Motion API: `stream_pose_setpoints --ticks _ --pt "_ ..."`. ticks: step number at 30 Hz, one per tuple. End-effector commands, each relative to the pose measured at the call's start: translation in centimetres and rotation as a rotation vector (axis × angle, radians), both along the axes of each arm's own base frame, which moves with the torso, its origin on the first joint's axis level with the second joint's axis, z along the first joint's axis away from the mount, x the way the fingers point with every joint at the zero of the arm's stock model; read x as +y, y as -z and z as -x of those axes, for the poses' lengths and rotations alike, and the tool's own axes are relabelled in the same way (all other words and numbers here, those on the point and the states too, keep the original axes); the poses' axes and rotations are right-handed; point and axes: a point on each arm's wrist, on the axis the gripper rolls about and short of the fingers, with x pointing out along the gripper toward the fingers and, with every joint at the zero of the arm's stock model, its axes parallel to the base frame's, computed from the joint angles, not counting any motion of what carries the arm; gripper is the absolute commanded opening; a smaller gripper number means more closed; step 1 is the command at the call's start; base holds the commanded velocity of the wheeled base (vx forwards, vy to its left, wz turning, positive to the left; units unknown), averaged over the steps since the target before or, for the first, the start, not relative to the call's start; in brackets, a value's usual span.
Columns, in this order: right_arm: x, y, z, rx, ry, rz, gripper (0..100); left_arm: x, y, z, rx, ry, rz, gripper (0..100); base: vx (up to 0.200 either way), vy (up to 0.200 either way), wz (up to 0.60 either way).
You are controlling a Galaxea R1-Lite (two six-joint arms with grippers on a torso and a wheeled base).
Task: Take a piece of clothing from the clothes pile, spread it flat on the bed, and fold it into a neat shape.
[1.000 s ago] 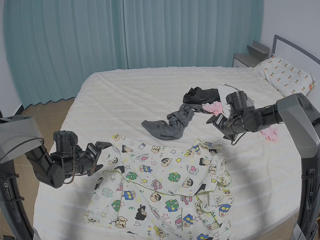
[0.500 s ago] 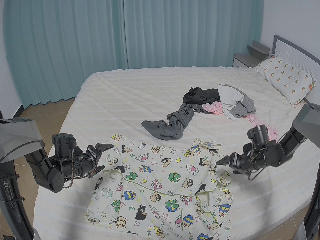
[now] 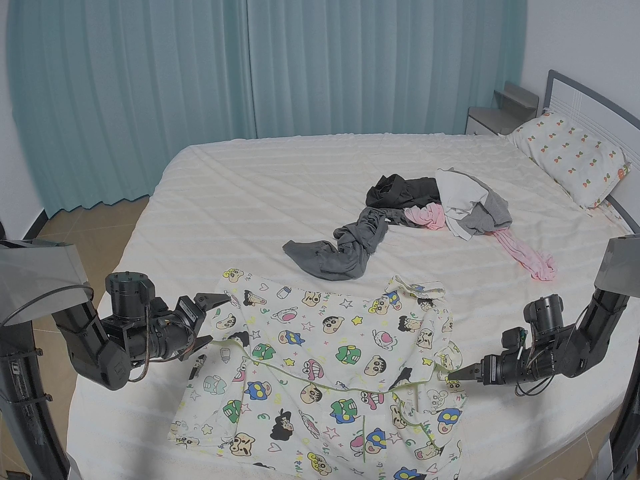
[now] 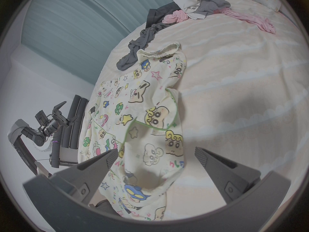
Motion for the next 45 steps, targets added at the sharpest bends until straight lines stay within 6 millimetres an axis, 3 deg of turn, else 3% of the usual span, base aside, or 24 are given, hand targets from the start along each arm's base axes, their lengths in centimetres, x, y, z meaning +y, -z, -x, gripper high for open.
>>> stream_pose_setpoints --ticks 1,9,17,26,37,38,45 --pt "-0.2 0.9 0.0 0.025 0.015 0.022 100 0.0 0.3 0.0 0.003 0.008 -0.013 100 0.000 0.000 0.00" --pt "0.2 1.6 -1.1 0.005 0.034 0.106 100 -0.2 0.5 0.0 0.003 0.009 -0.021 100 0.000 0.000 0.00" --pt "2.4 3.1 -1.6 0.001 -0.018 0.203 100 -0.2 0.5 -0.1 0.003 0.008 -0.022 100 0.000 0.000 0.00" --pt "2.7 2.9 -2.1 -0.022 -0.009 0.187 100 -0.3 0.5 0.0 0.005 0.009 -0.022 100 0.000 0.000 0.00" --pt "4.9 2.5 -2.5 -0.011 0.053 0.109 100 -0.3 0.5 0.0 0.005 0.008 -0.023 100 0.000 0.000 0.00" --pt "4.9 2.5 -2.5 -0.012 0.054 0.110 0 -0.3 0.5 0.0 0.005 0.008 -0.023 100 0.000 0.000 0.00" --pt "4.5 2.5 -2.3 -0.003 0.067 0.110 0 -0.3 0.5 0.0 0.005 0.008 -0.023 100 0.000 0.000 0.00"
